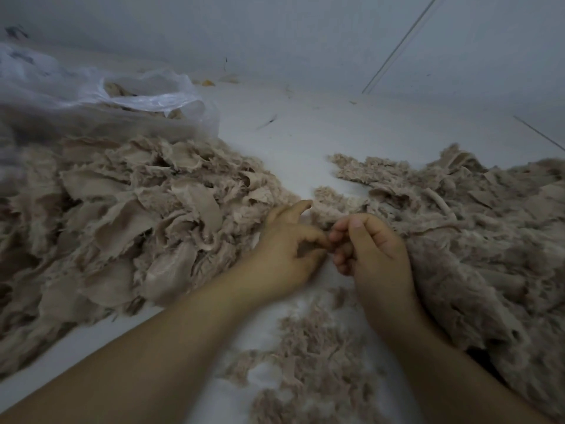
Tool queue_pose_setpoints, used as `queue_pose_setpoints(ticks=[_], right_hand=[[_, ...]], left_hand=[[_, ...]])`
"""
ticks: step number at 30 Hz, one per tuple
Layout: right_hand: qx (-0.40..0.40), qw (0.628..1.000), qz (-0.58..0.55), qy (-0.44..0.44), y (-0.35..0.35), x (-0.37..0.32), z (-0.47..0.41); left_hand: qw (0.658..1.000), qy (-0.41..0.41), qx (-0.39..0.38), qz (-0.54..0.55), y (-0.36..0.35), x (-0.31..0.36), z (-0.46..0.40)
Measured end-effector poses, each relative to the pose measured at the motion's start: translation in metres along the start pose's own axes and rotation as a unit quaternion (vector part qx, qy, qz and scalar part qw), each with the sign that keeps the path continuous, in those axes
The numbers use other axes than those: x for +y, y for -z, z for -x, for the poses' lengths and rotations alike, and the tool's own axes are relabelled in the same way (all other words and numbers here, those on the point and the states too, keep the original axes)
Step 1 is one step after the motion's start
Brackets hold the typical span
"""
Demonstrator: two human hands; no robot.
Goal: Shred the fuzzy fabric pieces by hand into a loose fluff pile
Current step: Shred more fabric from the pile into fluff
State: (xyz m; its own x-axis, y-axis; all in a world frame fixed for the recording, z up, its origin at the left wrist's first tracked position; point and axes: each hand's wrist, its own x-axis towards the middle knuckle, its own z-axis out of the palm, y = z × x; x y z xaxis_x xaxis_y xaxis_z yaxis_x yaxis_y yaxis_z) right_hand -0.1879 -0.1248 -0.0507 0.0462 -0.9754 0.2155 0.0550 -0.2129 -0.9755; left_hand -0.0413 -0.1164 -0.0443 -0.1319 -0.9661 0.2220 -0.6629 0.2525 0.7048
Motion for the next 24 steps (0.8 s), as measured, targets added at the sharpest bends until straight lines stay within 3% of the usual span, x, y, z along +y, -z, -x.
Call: queue_pose_setpoints(ticks=[5, 8, 12, 15, 18, 21, 24], right_hand=[[-0.009, 0.999, 0.025, -0.021, -0.003, -0.001, -0.001], [-0.011, 0.998, 0.012, -0.057, -0.004, -0.001, -0.003], [0.015, 0.997, 0.019, -0.072, -0.002, -0.001, -0.004], [0.023, 0.997, 0.044, -0.055, -0.002, 0.0, -0.004], [-0.004, 0.998, 0.034, -0.054, -0.001, 0.0, -0.003], [-0.007, 0.998, 0.029, -0.049, -0.001, 0.0, -0.002], [0.006, 0.998, 0.042, -0.04, -0.003, 0.0, -0.003]], left_hand=[[0.996, -0.078, -0.052, -0.002, 0.004, 0.003, -0.007], [0.987, -0.034, 0.04, 0.153, 0.002, 0.005, 0.001], [0.94, 0.03, 0.122, 0.318, 0.002, 0.001, 0.003], [0.941, 0.057, 0.095, 0.32, 0.003, 0.0, 0.0], [0.971, 0.044, 0.033, 0.233, -0.004, -0.001, 0.0], [0.973, 0.034, 0.092, 0.208, -0.002, -0.002, -0.001], [0.952, 0.024, 0.124, 0.278, 0.002, -0.004, 0.001]])
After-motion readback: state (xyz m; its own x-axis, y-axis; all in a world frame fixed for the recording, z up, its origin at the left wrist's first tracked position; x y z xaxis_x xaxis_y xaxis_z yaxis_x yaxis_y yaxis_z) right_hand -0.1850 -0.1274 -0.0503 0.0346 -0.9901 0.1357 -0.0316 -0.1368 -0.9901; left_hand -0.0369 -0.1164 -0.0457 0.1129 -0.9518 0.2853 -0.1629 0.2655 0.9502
